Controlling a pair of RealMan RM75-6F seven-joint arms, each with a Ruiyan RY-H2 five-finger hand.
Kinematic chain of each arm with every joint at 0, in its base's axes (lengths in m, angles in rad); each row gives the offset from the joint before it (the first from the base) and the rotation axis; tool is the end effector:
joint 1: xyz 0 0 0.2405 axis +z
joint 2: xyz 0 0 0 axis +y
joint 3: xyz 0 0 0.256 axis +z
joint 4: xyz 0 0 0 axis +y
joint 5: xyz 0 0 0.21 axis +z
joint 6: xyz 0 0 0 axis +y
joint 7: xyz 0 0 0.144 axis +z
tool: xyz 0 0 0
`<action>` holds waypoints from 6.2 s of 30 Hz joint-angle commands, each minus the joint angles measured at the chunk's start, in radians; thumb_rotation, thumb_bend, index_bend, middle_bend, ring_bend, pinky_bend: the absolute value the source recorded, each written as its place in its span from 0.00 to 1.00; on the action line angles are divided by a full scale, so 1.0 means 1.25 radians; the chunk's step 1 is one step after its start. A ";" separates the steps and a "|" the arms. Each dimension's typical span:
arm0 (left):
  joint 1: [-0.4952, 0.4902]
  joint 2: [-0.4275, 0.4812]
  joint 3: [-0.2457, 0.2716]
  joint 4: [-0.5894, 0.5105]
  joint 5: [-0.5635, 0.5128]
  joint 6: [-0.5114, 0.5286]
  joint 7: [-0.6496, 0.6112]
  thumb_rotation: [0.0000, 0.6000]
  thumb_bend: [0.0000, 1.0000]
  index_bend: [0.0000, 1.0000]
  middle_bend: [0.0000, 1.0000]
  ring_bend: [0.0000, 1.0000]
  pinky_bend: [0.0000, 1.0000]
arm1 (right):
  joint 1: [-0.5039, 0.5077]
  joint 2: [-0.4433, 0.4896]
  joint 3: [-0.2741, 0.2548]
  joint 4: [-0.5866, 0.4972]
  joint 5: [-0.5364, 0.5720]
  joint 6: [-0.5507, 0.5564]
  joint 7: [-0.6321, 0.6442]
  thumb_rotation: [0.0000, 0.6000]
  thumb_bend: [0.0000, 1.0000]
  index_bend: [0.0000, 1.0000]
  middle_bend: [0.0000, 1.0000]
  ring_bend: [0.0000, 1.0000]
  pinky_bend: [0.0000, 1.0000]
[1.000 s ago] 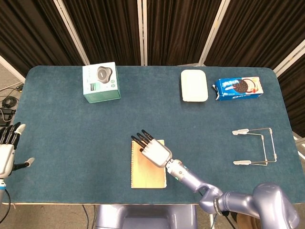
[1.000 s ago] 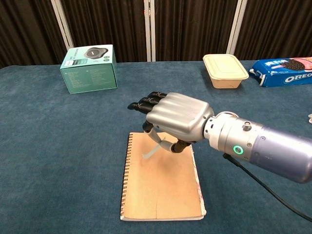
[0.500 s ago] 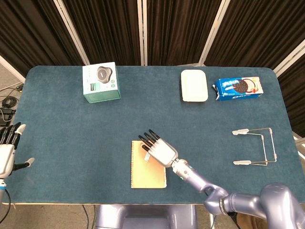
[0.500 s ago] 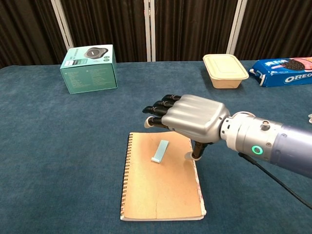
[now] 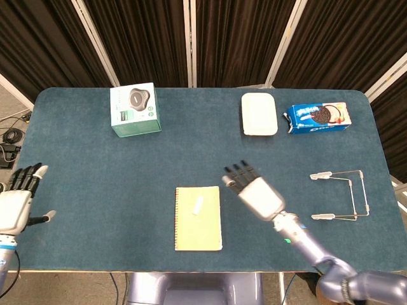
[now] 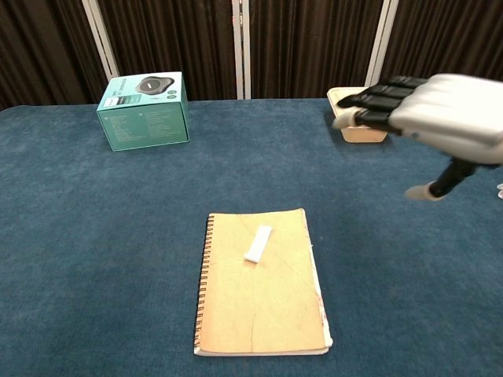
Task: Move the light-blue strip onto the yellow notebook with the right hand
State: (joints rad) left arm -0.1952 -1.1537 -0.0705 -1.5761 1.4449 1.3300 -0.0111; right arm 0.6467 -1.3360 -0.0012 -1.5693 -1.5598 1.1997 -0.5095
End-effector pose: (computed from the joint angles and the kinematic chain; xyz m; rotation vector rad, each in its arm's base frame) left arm -0.3070 0.2193 0.1368 -1.4685 -0.9686 -0.8878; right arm -0.1682 -0.2947 0.0453 2.0202 -0.2679 0.8843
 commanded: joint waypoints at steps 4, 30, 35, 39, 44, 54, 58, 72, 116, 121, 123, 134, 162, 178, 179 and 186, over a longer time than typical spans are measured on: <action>-0.136 0.037 -0.016 -0.096 0.018 -0.190 -0.019 1.00 0.72 0.15 0.00 0.00 0.00 | -0.138 0.125 -0.024 0.034 0.003 0.157 0.219 1.00 0.08 0.08 0.00 0.00 0.00; -0.513 -0.308 -0.049 -0.049 -0.300 -0.496 0.392 1.00 0.87 0.31 0.00 0.00 0.00 | -0.330 0.128 0.015 0.032 0.081 0.260 0.333 1.00 0.00 0.00 0.00 0.00 0.00; -0.544 -0.330 -0.033 -0.055 -0.371 -0.486 0.444 1.00 0.88 0.29 0.00 0.00 0.00 | -0.334 0.137 0.024 0.026 0.080 0.249 0.353 1.00 0.00 0.00 0.00 0.00 0.00; -0.556 -0.353 -0.022 -0.050 -0.389 -0.464 0.462 1.00 0.88 0.30 0.00 0.00 0.00 | -0.338 0.138 0.030 0.024 0.079 0.245 0.355 1.00 0.00 0.00 0.00 0.00 0.00; -0.569 -0.373 -0.012 -0.032 -0.398 -0.460 0.458 1.00 0.88 0.30 0.00 0.00 0.00 | -0.344 0.138 0.036 0.023 0.070 0.246 0.354 1.00 0.00 0.00 0.00 0.00 0.00; -0.577 -0.384 0.007 -0.031 -0.387 -0.447 0.448 1.00 0.88 0.31 0.00 0.00 0.00 | -0.351 0.135 0.045 0.023 0.063 0.242 0.351 1.00 0.00 0.00 0.00 0.00 0.00; -0.575 -0.380 0.017 -0.036 -0.378 -0.440 0.443 1.00 0.88 0.31 0.00 0.00 0.00 | -0.353 0.136 0.047 0.020 0.062 0.236 0.361 1.00 0.00 0.00 0.00 0.00 0.00; -0.570 -0.394 0.065 -0.037 -0.338 -0.414 0.461 1.00 0.88 0.32 0.00 0.00 0.00 | -0.362 0.140 0.057 0.017 0.049 0.238 0.365 1.00 0.00 0.00 0.00 0.00 0.00; -0.528 -0.438 0.104 -0.020 -0.239 -0.328 0.577 1.00 0.87 0.31 0.00 0.00 0.00 | -0.378 0.149 0.075 0.007 0.028 0.239 0.377 1.00 0.00 0.01 0.00 0.00 0.00; -0.521 -0.421 0.097 -0.035 -0.223 -0.307 0.576 1.00 0.86 0.28 0.00 0.00 0.00 | -0.380 0.150 0.076 0.006 0.027 0.240 0.378 1.00 0.00 0.01 0.00 0.00 0.00; -0.519 -0.414 0.096 -0.040 -0.219 -0.303 0.577 1.00 0.86 0.28 0.00 0.00 0.00 | -0.380 0.151 0.076 0.006 0.026 0.240 0.378 1.00 0.00 0.01 0.00 0.00 0.00; -0.509 -0.390 0.117 -0.065 -0.180 -0.315 0.565 1.00 0.86 0.28 0.00 0.00 0.00 | -0.383 0.152 0.079 0.004 0.025 0.242 0.377 1.00 0.00 0.02 0.00 0.00 0.00; -0.475 -0.426 0.129 -0.030 -0.172 -0.324 0.592 1.00 0.87 0.33 0.00 0.00 0.00 | -0.385 0.152 0.084 0.007 0.027 0.237 0.380 1.00 0.00 0.02 0.00 0.00 0.00; -0.457 -0.401 0.125 -0.051 -0.139 -0.310 0.573 1.00 0.88 0.33 0.00 0.00 0.00 | -0.385 0.151 0.085 0.007 0.026 0.236 0.375 1.00 0.00 0.02 0.00 0.00 0.00; -0.456 -0.402 0.127 -0.049 -0.140 -0.313 0.572 1.00 0.88 0.33 0.00 0.00 0.00 | -0.385 0.150 0.085 0.007 0.026 0.236 0.375 1.00 0.00 0.02 0.00 0.00 0.00; -0.449 -0.410 0.133 -0.033 -0.136 -0.320 0.572 1.00 0.88 0.33 0.00 0.00 0.00 | -0.386 0.151 0.086 0.008 0.026 0.236 0.376 1.00 0.00 0.02 0.00 0.00 0.00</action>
State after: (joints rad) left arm -0.7572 -1.6663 0.0961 -1.6181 1.2749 0.9301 0.7040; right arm 0.1648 -1.1475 0.1063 -1.5597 -1.5268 1.4947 -0.0392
